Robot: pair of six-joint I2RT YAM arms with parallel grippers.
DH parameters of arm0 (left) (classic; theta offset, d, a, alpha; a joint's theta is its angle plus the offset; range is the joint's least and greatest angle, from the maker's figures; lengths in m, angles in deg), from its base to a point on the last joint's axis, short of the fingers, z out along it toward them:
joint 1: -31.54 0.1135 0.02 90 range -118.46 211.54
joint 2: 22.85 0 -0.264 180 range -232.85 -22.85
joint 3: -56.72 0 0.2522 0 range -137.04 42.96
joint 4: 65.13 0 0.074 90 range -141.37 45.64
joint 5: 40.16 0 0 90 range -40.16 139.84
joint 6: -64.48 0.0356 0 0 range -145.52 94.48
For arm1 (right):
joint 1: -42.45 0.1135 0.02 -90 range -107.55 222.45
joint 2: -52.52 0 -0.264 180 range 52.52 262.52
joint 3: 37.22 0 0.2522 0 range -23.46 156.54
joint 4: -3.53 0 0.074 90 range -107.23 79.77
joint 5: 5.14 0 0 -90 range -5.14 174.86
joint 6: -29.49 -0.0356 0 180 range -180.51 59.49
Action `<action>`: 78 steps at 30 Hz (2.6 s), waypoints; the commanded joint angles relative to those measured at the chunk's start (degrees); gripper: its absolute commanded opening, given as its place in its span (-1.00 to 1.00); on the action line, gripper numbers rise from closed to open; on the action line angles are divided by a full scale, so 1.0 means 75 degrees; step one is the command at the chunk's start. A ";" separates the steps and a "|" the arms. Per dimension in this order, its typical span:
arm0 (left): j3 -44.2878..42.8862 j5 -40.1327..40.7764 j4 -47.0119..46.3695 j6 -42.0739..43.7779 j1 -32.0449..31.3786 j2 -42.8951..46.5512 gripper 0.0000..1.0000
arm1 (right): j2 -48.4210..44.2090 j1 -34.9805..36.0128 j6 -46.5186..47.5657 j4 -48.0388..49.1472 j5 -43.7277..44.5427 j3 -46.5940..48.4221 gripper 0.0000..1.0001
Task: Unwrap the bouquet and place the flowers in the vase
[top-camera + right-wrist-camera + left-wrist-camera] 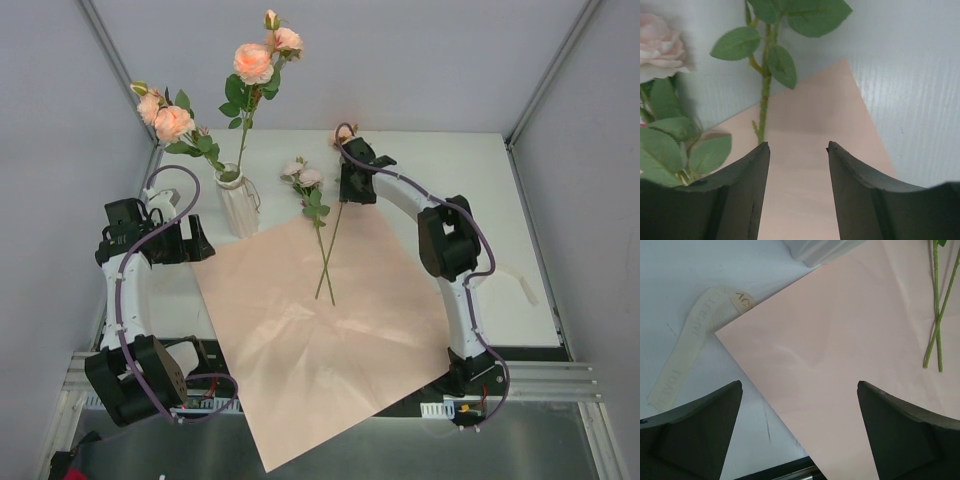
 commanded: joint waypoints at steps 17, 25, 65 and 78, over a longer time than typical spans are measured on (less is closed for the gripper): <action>-0.0095 -0.0309 0.0050 0.0177 0.0058 0.0022 0.98 | 0.1153 0.0195 -0.0703 -0.0907 -0.0032 0.1988 0.05; -0.0048 -0.0110 0.0050 0.0247 0.0058 0.0174 0.98 | 0.1516 0.0242 -0.0809 -0.1317 0.0180 0.2365 -0.24; -0.0271 -0.0122 0.0226 0.0094 0.0058 0.0608 0.98 | -0.7215 0.3933 0.3644 0.7925 -0.0686 -0.3356 -0.99; -0.0365 -0.0051 0.0296 0.0188 0.0058 0.0643 0.98 | -0.3888 0.3887 0.3352 1.0542 -0.3019 0.0193 -0.99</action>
